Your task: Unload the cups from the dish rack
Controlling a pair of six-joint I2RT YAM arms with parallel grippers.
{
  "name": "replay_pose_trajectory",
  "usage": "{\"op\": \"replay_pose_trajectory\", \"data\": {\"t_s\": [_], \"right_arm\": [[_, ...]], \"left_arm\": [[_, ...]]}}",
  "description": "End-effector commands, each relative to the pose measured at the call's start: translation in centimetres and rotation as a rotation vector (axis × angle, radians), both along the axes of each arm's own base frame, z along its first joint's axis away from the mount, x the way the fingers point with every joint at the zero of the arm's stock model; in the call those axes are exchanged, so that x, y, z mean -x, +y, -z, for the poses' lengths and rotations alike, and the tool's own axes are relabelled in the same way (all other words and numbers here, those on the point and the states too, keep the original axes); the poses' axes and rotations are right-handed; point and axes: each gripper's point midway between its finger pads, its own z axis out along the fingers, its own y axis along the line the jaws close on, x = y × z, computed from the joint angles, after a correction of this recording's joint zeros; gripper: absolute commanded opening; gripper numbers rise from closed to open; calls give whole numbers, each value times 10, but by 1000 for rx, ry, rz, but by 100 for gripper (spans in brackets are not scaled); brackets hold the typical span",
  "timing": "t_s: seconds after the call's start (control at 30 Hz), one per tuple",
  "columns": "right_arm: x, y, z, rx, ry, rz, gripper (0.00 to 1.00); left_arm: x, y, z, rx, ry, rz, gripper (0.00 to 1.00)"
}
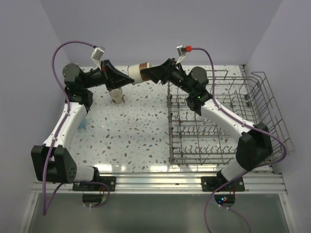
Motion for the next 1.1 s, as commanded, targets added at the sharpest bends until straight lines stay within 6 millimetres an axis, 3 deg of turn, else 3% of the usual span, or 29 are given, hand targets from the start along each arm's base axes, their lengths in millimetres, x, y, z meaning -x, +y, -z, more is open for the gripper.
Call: {"op": "replay_pose_trajectory", "data": {"t_s": [0.0, 0.1, 0.13, 0.17, 0.2, 0.23, 0.37, 0.43, 0.47, 0.6, 0.87, 1.07], "right_arm": [[8, 20, 17, 8, 41, -61, 26], [5, 22, 33, 41, 73, -59, 35], [4, 22, 35, 64, 63, -48, 58], [-1, 21, 47, 106, 97, -26, 72], [-4, 20, 53, 132, 106, -11, 84], [-6, 18, 56, 167, 92, 7, 98], [-12, 5, 77, 277, 121, 87, 98], [-13, -1, 82, 317, 106, 113, 98], [-12, -5, 87, 341, 113, 125, 98], [-10, -17, 91, 401, 92, 166, 98], [-5, -34, 108, 497, 74, 209, 98], [0, -38, 122, 530, 90, 207, 98]], "left_arm": [[7, -6, -13, 5, -89, 11, 0], [-7, 0, -8, -25, -48, -60, 0], [-19, 5, -3, -77, -131, -111, 0], [-24, 9, 7, -138, -39, -152, 0], [-43, 20, 17, -211, -31, -273, 0], [-57, 29, 28, -312, -119, -322, 0], [-83, 81, 64, -658, -157, -532, 0], [-92, 98, 82, -809, -220, -541, 0], [-96, 115, 90, -908, -205, -583, 0], [-112, 146, 117, -1159, -166, -560, 0], [-129, 157, 156, -1443, -122, -451, 0], [-133, 146, 172, -1535, -154, -398, 0]]}}
